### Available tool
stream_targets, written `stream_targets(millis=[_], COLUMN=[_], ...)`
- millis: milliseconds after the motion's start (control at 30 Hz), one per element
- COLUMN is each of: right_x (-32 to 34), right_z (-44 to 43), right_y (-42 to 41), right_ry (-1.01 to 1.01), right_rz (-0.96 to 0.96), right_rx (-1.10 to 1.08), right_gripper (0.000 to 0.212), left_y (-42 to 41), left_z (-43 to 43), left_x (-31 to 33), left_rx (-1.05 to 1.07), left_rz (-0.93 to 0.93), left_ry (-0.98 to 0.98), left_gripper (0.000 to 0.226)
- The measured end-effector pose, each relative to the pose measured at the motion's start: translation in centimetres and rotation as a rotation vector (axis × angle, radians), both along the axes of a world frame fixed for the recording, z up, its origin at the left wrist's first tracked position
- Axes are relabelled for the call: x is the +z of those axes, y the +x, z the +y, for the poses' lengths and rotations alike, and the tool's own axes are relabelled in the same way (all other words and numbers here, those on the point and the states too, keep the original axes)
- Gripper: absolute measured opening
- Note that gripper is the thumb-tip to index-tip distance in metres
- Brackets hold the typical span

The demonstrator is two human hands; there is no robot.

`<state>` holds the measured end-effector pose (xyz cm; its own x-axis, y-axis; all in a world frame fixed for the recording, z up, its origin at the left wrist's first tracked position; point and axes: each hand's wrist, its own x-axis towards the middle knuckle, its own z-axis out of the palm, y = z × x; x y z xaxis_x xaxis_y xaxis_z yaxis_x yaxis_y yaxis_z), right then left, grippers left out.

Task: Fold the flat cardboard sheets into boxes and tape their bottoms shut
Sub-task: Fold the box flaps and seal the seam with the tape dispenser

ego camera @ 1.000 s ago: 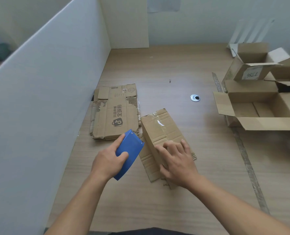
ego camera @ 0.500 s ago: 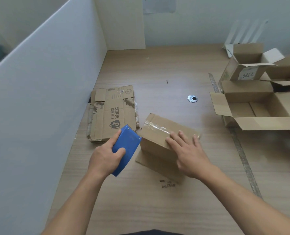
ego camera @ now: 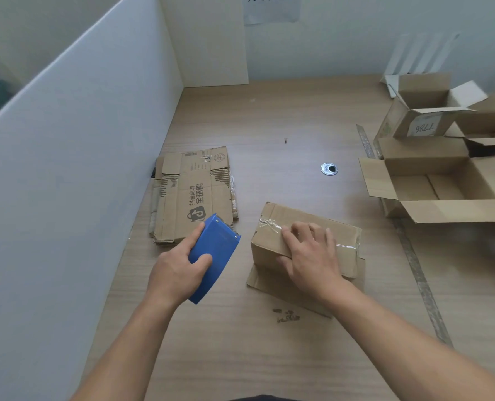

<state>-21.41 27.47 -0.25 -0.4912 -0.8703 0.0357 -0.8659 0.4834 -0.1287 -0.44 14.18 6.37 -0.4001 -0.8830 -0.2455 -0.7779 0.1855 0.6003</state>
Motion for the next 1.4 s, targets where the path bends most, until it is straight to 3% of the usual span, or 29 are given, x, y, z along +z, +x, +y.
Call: stream_targets(millis=[300, 400, 567, 900, 1067, 1400], right_x=[2.0, 3.0, 2.0, 1.8, 0.4, -0.6], right_z=[0.1, -0.2, -1.2, -0.1, 1.1, 1.2], right_y=[-1.2, -0.6, 2.2, 1.2, -0.2, -3.6], right_ry=[0.167, 0.198, 0.124, 0.184, 0.068, -0.031], right_rz=[-0.117, -0.169, -0.091, -0.173, -0.246, -0.262], right_rx=[0.193, 0.11, -0.024, 0.224, 0.275, 0.317], right_gripper=[0.065, 0.076, 0.092, 0.072, 0.061, 0.068], left_y=[0.2, 0.3, 0.4, 0.2, 0.3, 0.8], left_z=[0.0, -0.1, -0.1, 0.0, 0.0, 0.3], left_x=[-0.1, 0.1, 0.1, -0.5, -0.9, -1.4], left_rx=[0.005, 0.023, 0.024, 0.017, -0.019, -0.215], left_rz=[-0.014, -0.002, -0.007, 0.018, 0.043, 0.137], left_ry=[-0.007, -0.011, -0.014, -0.038, -0.065, -0.173], left_gripper=[0.066, 0.065, 0.066, 0.066, 0.066, 0.073])
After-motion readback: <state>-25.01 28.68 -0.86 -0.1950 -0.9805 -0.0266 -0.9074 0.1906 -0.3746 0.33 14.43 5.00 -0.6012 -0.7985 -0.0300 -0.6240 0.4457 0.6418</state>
